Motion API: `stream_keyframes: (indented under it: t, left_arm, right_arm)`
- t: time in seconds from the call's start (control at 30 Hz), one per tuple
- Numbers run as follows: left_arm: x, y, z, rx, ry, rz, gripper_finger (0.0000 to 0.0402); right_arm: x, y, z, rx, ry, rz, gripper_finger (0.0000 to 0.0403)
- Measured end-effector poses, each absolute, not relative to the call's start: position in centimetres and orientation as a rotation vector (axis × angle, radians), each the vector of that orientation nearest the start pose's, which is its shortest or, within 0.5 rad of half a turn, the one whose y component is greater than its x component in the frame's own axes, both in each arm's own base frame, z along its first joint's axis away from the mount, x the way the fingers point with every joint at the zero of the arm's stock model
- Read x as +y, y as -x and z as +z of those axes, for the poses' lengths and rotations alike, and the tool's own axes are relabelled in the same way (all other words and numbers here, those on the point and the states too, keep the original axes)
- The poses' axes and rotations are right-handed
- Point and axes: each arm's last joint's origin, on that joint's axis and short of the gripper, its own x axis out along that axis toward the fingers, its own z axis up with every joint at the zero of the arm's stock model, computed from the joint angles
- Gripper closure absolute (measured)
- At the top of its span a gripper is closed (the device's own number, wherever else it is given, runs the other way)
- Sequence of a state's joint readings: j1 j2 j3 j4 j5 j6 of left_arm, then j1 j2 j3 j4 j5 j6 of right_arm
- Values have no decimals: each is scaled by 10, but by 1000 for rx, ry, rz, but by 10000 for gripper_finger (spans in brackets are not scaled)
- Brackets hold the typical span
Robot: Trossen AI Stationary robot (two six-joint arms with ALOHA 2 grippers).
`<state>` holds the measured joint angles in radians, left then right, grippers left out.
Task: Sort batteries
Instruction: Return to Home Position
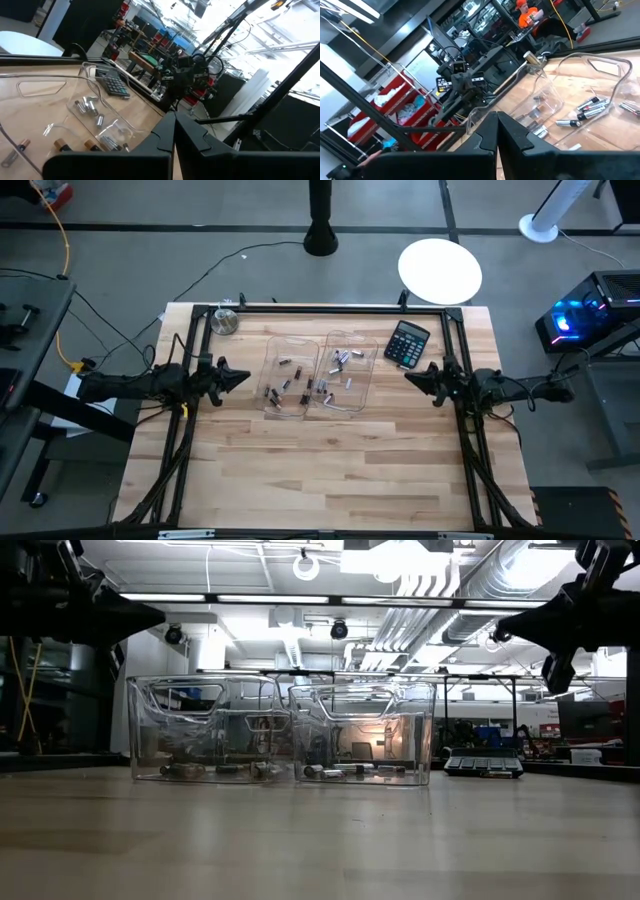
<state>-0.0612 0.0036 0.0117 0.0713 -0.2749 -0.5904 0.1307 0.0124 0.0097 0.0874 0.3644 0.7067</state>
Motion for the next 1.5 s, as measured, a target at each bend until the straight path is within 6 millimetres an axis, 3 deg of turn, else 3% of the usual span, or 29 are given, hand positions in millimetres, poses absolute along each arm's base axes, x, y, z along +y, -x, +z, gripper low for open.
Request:
stream_keyframes:
  t: [0.23,0.4,0.5,1.5]
  left_arm:
    - [1,-96,172,-116,588,181,401]
    - [-1,-97,171,-62,187,123,401]
    - [-4,-97,170,-40,79,52,401]
    - [-5,-97,169,-25,69,17,401]
  right_arm:
    - [2,-96,174,-159,-723,-196,402]
    - [2,-96,174,-159,-723,-196,402]
    - [2,-96,174,-159,-723,-196,402]
    - [2,-96,172,-140,-718,-202,402]
